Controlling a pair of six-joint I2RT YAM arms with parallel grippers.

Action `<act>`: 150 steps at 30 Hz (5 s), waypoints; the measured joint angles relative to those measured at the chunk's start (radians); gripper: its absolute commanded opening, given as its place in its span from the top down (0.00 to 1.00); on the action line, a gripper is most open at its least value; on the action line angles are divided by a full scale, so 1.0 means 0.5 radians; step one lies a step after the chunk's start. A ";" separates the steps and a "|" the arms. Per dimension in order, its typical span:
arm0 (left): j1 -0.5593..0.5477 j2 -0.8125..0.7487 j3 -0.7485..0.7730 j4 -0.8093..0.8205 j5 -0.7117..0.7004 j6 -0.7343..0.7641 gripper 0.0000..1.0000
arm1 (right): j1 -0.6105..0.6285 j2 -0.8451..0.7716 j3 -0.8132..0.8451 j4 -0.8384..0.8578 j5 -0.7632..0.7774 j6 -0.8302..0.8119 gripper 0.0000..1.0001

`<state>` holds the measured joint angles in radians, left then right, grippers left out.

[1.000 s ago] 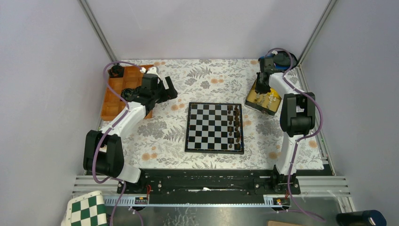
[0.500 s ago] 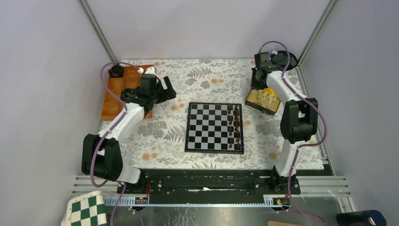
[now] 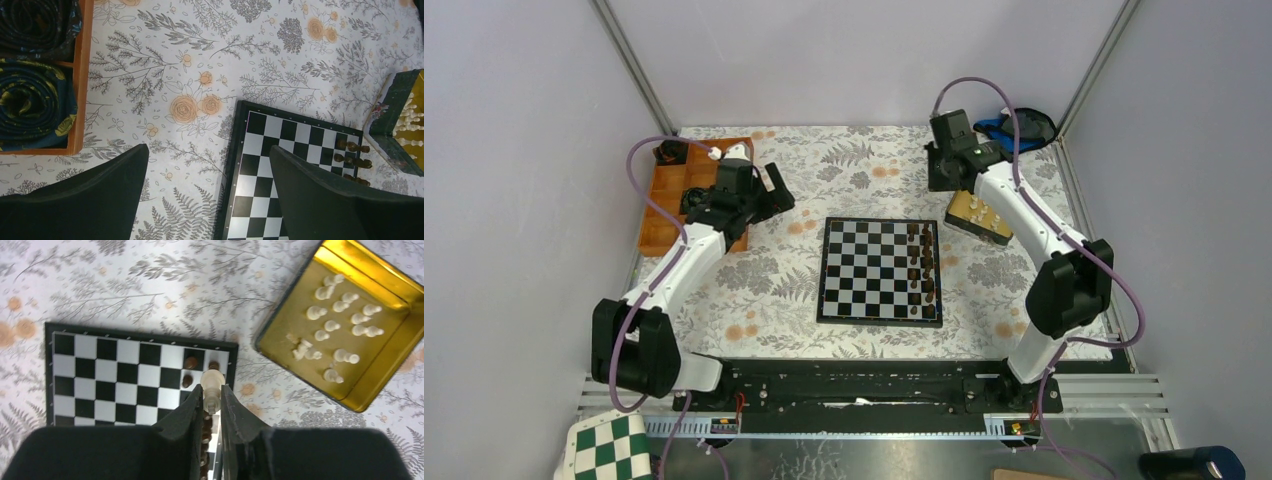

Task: Set up the chess pieces on the board
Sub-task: Place the chess piece on the chessboard.

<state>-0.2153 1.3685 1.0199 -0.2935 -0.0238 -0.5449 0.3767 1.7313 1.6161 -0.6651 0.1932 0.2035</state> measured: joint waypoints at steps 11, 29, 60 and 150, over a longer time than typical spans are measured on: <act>0.000 -0.101 -0.087 -0.029 0.003 -0.101 0.01 | 0.484 -0.027 -0.030 -0.125 0.010 0.077 1.00; 0.000 -0.253 -0.250 -0.066 0.018 -0.195 0.01 | 1.052 0.333 -0.023 -0.111 -0.066 0.227 1.00; 0.000 -0.234 -0.249 -0.087 0.015 -0.202 0.01 | 1.057 0.611 0.196 -0.006 -0.272 0.211 1.00; 0.014 -0.089 -0.199 -0.088 -0.002 -0.095 0.01 | 0.983 0.931 0.477 -0.066 -0.317 0.166 1.00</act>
<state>-0.2085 1.3243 0.9203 -0.3374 -0.0246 -0.5922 0.8680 2.1967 1.8545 -0.6979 0.0345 0.2867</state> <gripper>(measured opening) 0.987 0.209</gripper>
